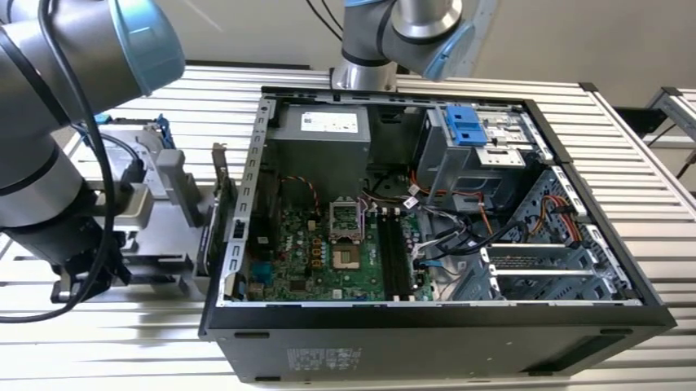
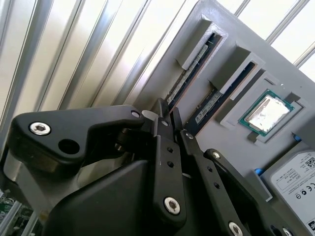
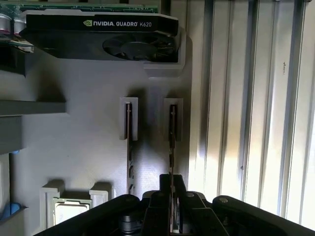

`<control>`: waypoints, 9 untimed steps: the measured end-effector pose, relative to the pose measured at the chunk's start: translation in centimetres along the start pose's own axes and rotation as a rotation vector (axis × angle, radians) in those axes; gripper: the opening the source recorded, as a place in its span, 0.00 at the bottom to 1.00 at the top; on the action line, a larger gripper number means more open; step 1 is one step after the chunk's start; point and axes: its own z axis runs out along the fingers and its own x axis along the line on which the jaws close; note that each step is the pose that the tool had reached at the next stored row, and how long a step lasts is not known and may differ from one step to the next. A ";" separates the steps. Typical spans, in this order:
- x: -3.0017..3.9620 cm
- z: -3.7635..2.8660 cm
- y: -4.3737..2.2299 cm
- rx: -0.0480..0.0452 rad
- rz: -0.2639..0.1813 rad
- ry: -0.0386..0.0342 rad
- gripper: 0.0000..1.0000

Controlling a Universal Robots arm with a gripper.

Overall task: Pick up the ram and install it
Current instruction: 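Pick up the ram and move it above insertion slot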

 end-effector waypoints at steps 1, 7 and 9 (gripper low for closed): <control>0.00 -0.09 0.00 0.0001 0.000 0.0000 0.00; 0.02 -0.57 0.00 0.0001 0.000 -0.0001 0.00; 0.03 -0.72 0.00 0.0001 0.000 -0.0001 0.00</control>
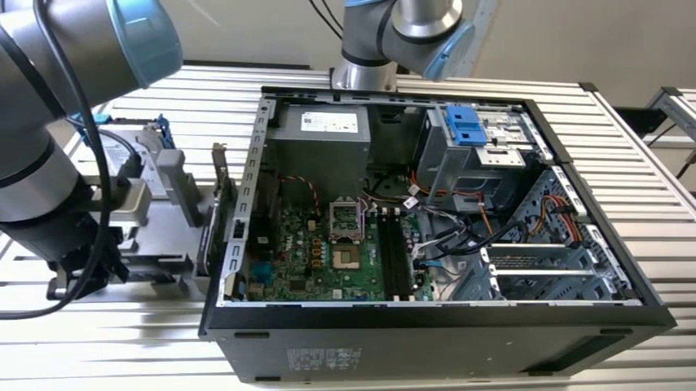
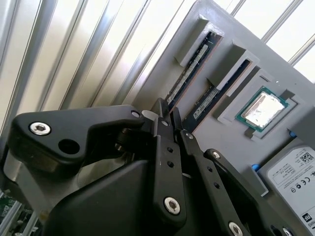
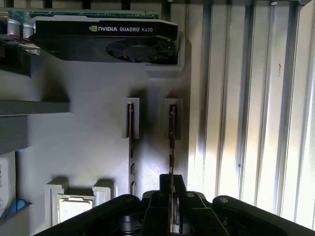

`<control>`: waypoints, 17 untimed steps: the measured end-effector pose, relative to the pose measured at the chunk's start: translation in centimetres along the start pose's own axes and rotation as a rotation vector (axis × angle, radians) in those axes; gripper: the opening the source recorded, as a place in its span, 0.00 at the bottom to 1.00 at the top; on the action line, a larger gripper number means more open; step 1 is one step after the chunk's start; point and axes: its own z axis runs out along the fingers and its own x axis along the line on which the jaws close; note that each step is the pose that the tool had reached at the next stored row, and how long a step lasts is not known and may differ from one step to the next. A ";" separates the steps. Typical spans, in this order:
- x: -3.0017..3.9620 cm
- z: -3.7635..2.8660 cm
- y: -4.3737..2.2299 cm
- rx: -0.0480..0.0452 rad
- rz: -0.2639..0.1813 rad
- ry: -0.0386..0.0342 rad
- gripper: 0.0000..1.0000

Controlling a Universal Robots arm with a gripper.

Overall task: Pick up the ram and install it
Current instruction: 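Pick up the ram and move it above insertion slot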

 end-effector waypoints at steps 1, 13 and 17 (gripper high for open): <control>0.00 -0.08 0.00 0.0000 0.000 0.0001 0.00; 0.04 -0.96 0.00 0.0000 0.000 0.0001 0.00; 0.05 -1.24 -0.01 0.0000 0.000 -0.0001 0.00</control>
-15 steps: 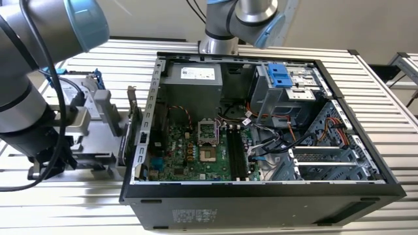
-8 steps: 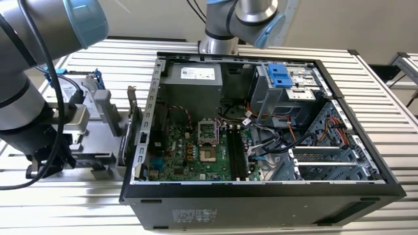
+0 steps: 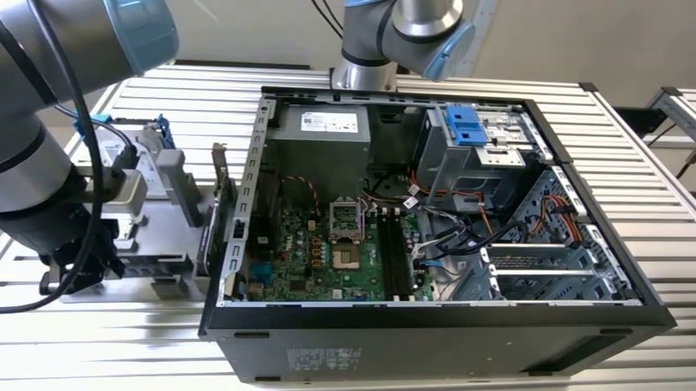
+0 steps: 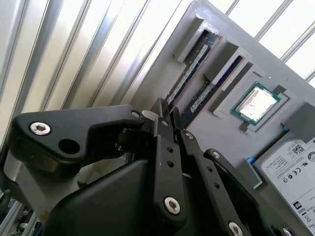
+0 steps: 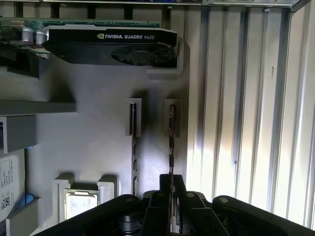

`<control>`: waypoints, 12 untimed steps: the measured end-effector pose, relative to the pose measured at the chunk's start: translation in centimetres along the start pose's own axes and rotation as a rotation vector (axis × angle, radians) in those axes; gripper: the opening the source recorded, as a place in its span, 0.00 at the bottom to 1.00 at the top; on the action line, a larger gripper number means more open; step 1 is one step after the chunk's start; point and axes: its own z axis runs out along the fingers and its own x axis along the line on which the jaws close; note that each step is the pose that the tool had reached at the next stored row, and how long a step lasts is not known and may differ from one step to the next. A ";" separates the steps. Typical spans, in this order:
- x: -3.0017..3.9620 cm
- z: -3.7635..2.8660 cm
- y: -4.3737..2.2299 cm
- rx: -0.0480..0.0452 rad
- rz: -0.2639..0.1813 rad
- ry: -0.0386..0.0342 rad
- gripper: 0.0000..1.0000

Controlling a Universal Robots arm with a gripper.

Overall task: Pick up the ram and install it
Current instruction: 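Pick up the ram and move it above insertion slot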

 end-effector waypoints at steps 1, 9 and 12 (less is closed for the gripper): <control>0.00 -0.06 0.00 -0.0001 0.000 0.0001 0.00; 0.03 -0.60 0.00 -0.0001 0.000 0.0002 0.00; 0.03 -0.76 0.00 -0.0001 0.000 0.0001 0.00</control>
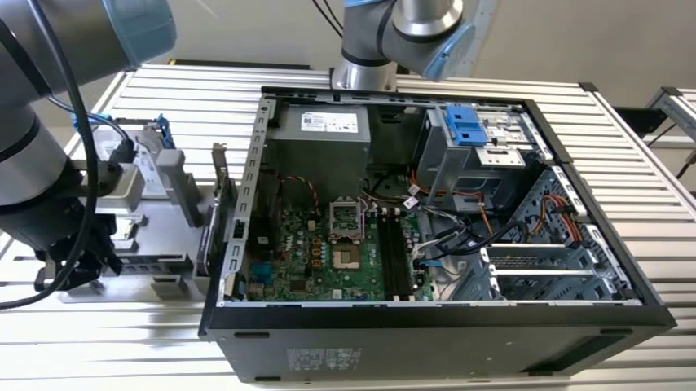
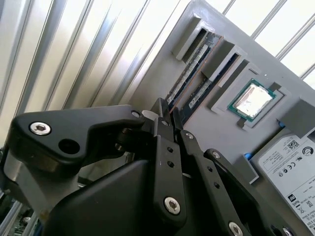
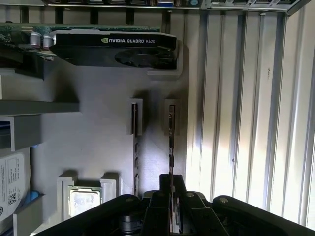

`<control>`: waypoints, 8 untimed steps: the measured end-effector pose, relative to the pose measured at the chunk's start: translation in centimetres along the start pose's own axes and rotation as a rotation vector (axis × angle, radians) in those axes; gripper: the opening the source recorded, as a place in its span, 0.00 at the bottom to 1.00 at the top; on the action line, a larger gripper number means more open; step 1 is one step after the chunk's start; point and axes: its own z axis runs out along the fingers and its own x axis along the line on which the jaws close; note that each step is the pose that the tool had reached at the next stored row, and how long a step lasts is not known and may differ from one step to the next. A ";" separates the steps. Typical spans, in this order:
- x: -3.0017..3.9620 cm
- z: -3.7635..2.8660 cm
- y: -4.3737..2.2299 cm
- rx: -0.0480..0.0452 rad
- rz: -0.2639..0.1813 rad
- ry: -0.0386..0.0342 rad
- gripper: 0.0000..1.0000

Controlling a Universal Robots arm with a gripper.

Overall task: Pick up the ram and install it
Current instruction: 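Pick up the ram and move it above insertion slot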

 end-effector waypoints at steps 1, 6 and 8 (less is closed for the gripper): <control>0.00 -0.05 0.00 0.0000 0.000 0.0000 0.00; 0.01 -0.33 0.00 0.0000 0.000 0.0000 0.00; 0.02 -0.43 0.00 0.0000 0.000 0.0000 0.00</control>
